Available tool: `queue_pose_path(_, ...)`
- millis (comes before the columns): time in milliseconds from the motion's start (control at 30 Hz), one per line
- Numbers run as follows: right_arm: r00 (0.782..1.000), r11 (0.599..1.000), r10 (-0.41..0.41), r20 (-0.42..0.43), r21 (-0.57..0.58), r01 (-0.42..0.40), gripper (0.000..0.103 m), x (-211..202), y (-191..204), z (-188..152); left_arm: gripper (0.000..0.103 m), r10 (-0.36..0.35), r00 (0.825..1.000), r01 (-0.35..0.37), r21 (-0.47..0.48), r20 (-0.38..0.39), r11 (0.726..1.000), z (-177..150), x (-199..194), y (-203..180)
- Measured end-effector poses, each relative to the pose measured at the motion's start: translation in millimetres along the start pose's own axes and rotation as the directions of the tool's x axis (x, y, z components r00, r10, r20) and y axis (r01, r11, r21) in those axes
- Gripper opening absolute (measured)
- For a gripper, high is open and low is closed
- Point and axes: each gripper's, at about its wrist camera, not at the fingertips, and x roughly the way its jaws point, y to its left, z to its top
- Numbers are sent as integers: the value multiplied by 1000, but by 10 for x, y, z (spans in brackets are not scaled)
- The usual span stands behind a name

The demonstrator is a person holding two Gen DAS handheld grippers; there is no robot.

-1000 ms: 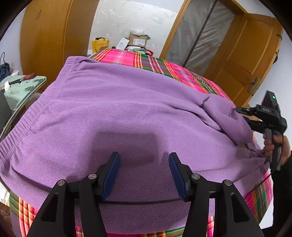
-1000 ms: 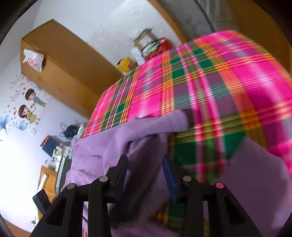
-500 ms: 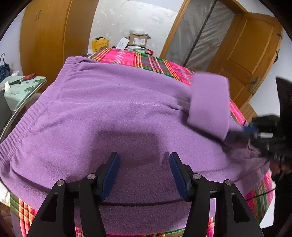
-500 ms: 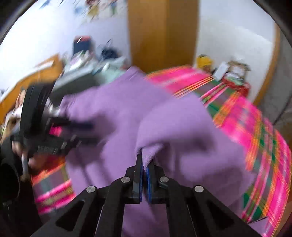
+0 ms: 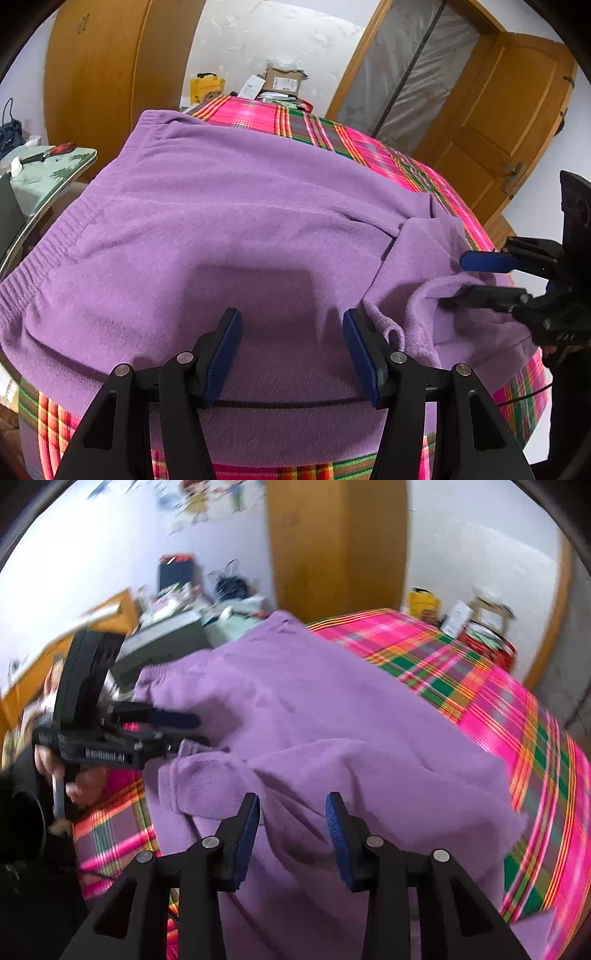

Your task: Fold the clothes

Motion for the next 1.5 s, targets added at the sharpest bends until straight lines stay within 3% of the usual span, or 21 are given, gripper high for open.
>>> queue_pose_path(167, 1000, 981, 4, -24, -195, -8, 38, 88, 206, 77, 59, 2, 1000, -2, -10, 1, 1000, -23, -46, 28)
queue_pose_path(300, 994, 969, 6, -108, -243, -33, 36, 313, 236, 82, 59, 5, 1000, -5, -13, 0, 1000, -19, -46, 29)
queue_pose_path(333, 992, 968, 2, -126, -247, -33, 32, 366, 242, 76, 59, 6, 1000, -6, -13, 0, 1000, -16, -45, 27)
queue_pose_path(367, 992, 970, -1, -123, -240, -29, 7, 369, 230, 75, 59, 7, 1000, -7, -13, -1, 1000, -14, -43, 25)
queue_pose_path(400, 993, 973, -4, -115, -231, -23, 4, 358, 214, 74, 59, 7, 1000, -7, -15, -2, 1000, -12, -44, 23)
queue_pose_path(467, 997, 980, -9, -73, -200, -6, 4, 273, 155, 86, 59, 6, 1000, -6, -18, -4, 1000, -7, -44, 23)
queue_pose_path(567, 998, 997, -47, 52, -63, 50, 4, -32, -135, 137, 59, 10, 1000, -10, -22, -8, 1000, 7, -40, 19)
queue_pose_path(667, 974, 975, -135, 183, 198, 98, 4, -399, -696, 110, 59, 11, 1000, -12, -29, -10, 1000, 23, -34, 15)
queue_pose_path(767, 934, 875, -232, 272, 477, 79, 4, -766, -1362, -96, 59, 12, 1000, -12, -34, -12, 999, 34, -37, 13)
queue_pose_path(900, 875, 638, -372, 310, 770, -2, 4, -1158, -2230, -651, 59, 20, 1000, -20, -35, -10, 999, 41, -57, 10)
queue_pose_path(1000, 834, 451, -486, 262, 892, -17, 4, -1370, -2672, -1157, 59, 24, 1000, -25, -40, -6, 999, 50, -81, 25)
queue_pose_path(1167, 812, 201, -574, 100, 979, 22, 4, -1418, -2959, -1904, 59, 32, 999, -32, -42, -14, 999, 48, -69, 31)
queue_pose_path(1267, 829, 108, -559, 32, 994, 34, 4, -1340, -3034, -2231, 59, 35, 999, -36, -37, -19, 999, 56, -58, 12)
queue_pose_path(1367, 841, 48, -540, 28, 999, -3, 4, -1292, -3054, -2450, 59, 36, 999, -37, -34, -23, 999, 66, -58, -3)
queue_pose_path(1500, 870, 37, -489, 72, 997, -62, 8, -1252, -3086, -2573, 59, 40, 999, -41, -28, -23, 999, 89, -67, -33)
